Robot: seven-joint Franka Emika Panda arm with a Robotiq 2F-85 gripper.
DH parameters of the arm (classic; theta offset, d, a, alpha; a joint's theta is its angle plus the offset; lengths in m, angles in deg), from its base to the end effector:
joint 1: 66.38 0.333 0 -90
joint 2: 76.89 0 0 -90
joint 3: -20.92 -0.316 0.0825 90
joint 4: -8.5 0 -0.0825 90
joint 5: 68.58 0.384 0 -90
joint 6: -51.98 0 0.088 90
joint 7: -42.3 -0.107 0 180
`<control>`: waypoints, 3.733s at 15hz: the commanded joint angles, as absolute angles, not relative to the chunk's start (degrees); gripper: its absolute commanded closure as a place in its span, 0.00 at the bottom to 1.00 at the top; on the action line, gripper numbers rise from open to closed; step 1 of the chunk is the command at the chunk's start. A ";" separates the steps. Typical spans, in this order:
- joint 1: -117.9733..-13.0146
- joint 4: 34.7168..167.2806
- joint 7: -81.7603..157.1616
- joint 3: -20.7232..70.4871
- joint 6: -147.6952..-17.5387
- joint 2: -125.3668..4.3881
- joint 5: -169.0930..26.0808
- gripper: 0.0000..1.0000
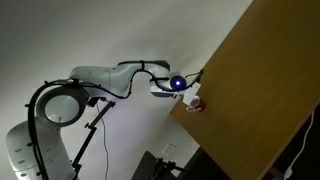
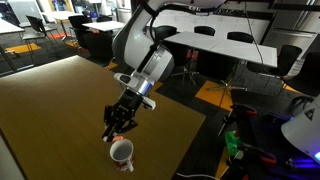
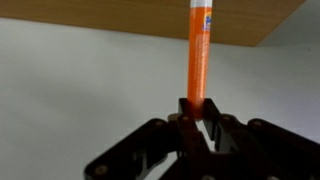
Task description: Take the orange marker out of the maroon mug
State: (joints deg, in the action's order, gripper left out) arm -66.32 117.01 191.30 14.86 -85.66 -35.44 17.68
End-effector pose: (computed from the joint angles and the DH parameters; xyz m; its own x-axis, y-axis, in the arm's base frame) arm 0.6004 0.0714 0.1068 0.0684 0.6200 0.7816 0.9590 -0.2568 0.1198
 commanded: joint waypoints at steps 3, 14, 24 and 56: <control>-64.51 122.57 190.98 17.54 -89.74 -42.46 20.24 0.95; -63.95 118.22 178.40 22.12 -102.12 -39.78 14.92 0.95; -65.66 108.27 152.89 24.75 -104.59 -29.61 -5.47 0.95; -77.91 95.84 111.90 8.62 -107.79 -15.24 -62.46 0.00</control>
